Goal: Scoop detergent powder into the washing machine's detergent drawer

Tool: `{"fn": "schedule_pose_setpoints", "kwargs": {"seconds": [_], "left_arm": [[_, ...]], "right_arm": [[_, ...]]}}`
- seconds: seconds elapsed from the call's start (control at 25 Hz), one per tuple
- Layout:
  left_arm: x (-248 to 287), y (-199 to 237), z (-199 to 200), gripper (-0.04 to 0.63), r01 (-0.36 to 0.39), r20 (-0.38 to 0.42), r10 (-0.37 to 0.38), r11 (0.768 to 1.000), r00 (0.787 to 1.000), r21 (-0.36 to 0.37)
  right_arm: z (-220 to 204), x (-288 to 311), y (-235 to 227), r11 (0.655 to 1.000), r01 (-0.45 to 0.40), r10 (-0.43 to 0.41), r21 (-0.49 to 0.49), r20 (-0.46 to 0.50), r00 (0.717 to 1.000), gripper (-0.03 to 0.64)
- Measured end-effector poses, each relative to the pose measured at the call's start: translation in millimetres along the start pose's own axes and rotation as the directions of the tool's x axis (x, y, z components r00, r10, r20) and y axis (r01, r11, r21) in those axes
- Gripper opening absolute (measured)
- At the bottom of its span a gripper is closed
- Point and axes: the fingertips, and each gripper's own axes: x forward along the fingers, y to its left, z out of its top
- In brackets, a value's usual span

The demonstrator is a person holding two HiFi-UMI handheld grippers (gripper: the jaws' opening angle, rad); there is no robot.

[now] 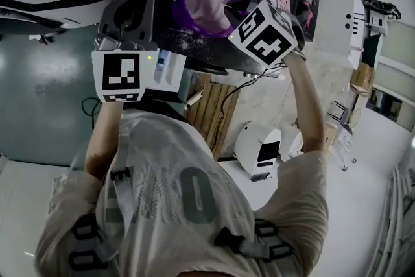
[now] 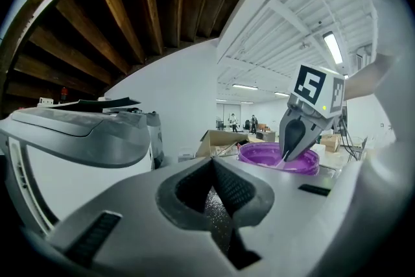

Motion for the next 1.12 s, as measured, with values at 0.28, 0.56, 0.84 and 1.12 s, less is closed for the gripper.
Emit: {"fn": "schedule_pose_setpoints", "kwargs": {"seconds": [0.28,0.56,0.84,1.12], "left_arm": [[-3.2,-1.4,0.1,0.020,-0.005,-0.002,0.005,1.000,1.000,0.000],[-6.9,-1.8,8.6,0.020,-0.017,0.022,0.017,1.000,1.000,0.014],[-8.8,-2.4,14.4,0.020,-0.025,0.028,0.024,0.999,0.999,0.020],[-14.1,-3.0,19.9,0.020,-0.024,0.033,0.023,0.999,0.999,0.040]], "right_arm": [[3.0,-6.6,7.8,0.972,-0.126,0.115,0.196,0.063,0.991,0.011],[-0.9,-10.1,5.2,0.842,-0.261,0.196,0.472,0.185,0.963,0.011],[2.6,-18.6,-3.2,0.579,-0.451,0.245,0.679,0.383,0.891,0.011],[6.9,-31.1,-15.5,0.299,-0.602,0.156,0.740,0.585,0.796,0.011]]}}
